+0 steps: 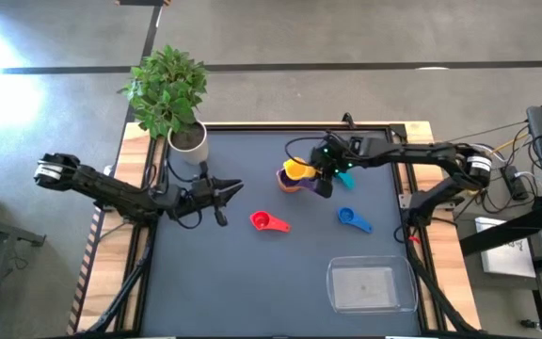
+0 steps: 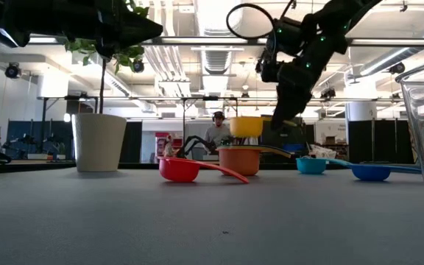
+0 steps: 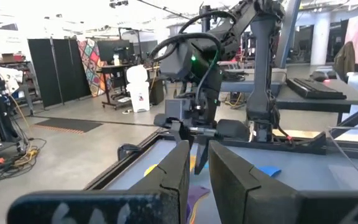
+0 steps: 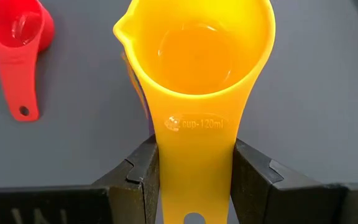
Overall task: Nest measuring cups in basket
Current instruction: Stack the yellow nest measuring cup into the the purple nest measuring cup
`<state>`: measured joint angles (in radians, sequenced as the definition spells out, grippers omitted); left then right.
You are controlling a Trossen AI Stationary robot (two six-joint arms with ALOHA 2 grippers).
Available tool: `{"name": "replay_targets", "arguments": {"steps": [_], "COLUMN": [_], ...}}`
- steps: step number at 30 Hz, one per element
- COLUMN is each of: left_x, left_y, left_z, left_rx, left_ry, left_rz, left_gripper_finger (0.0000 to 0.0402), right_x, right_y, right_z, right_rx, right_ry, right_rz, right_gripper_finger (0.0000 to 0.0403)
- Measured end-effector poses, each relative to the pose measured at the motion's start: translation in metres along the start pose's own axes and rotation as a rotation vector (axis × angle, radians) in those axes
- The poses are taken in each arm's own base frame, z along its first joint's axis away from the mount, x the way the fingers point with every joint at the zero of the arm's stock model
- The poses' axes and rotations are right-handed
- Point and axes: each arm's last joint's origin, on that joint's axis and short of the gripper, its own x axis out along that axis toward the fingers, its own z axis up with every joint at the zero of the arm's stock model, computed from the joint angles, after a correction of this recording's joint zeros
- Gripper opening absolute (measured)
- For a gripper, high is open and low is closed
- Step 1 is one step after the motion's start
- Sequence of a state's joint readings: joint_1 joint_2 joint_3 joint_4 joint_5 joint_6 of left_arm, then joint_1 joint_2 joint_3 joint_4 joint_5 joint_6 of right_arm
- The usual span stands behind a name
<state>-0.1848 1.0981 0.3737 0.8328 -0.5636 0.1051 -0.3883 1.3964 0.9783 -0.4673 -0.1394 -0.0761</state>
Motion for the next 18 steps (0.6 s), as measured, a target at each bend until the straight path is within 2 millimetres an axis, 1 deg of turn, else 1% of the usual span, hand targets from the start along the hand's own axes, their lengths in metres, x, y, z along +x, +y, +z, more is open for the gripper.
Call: {"name": "replay_targets", "arguments": {"steps": [6,18], "left_x": [0.004,0.004], "left_y": [-0.002,-0.003], "left_z": [0.000,0.000], "left_rx": [0.013,0.003], "left_ry": [0.068,0.074], "left_rz": [-0.005,-0.003], "left_gripper_finger": [0.0040,0.0040], "right_x": [0.008,0.030], "right_y": [0.000,0.001], "right_z": [0.003,0.000], "right_rx": [-0.002,-0.016], "right_ry": [0.002,0.051], "right_rz": [0.032,0.056], "right_gripper_finger": [0.0131,0.0140]}}
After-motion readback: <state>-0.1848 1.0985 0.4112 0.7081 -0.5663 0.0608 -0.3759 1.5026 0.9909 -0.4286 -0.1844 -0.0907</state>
